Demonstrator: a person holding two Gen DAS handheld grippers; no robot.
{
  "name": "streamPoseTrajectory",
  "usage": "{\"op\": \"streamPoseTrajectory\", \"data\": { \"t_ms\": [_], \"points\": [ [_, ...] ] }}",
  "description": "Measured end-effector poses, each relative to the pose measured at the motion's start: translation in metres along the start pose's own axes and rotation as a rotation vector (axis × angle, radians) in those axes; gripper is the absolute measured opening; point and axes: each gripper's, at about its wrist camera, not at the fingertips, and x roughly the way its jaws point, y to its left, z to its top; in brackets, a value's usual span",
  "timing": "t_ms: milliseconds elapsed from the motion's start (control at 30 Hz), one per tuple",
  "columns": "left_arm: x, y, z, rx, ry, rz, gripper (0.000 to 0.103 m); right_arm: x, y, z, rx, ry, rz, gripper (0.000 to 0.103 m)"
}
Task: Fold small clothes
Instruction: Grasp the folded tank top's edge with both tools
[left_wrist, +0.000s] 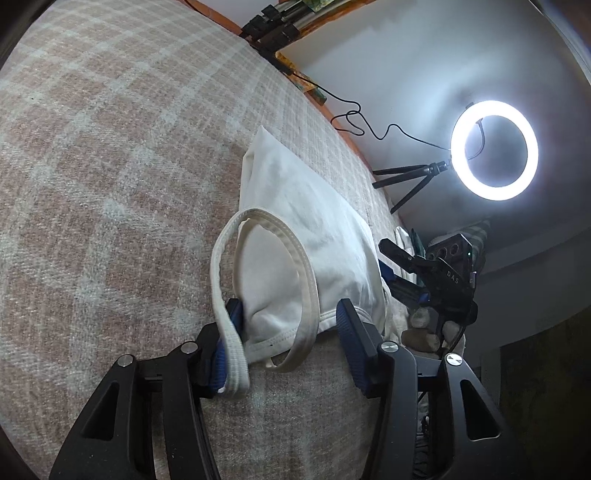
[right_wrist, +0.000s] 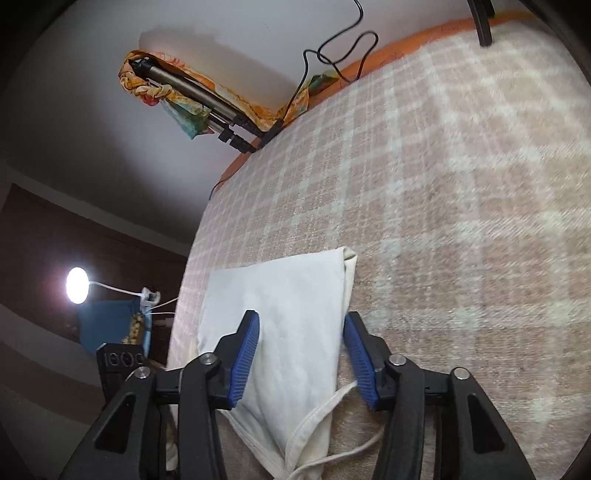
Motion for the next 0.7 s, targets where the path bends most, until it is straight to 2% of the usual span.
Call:
{"op": "streamPoseTrajectory", "data": {
  "t_ms": [200,300,400,433,533,700],
  "points": [
    [0.006,0.003,0.005,-0.027,-0.006,-0.018,0.038,0.010,0.007,-0.002,-0.007,0.003,0.014,0.046],
    [0.009,0.000,0.006,-0.005,0.000,-0.009,0.032,0.015,0.009,-0.002,-0.007,0.006,0.007,0.038],
    [0.011,0.000,0.007,0.014,-0.002,0.010,0.024,0.018,0.011,-0.002,-0.004,0.002,0.003,0.034],
    [0.011,0.000,0.008,0.024,-0.002,0.021,0.020,0.018,0.012,-0.002,-0.009,0.001,-0.009,0.028],
    [0.011,-0.005,0.007,0.050,-0.010,0.055,0.018,0.019,0.015,-0.003,-0.017,-0.008,-0.052,0.013],
    [0.012,-0.017,0.004,0.130,-0.023,0.112,0.016,0.016,0.024,-0.004,-0.046,-0.027,-0.067,0.008]
  ]
}}
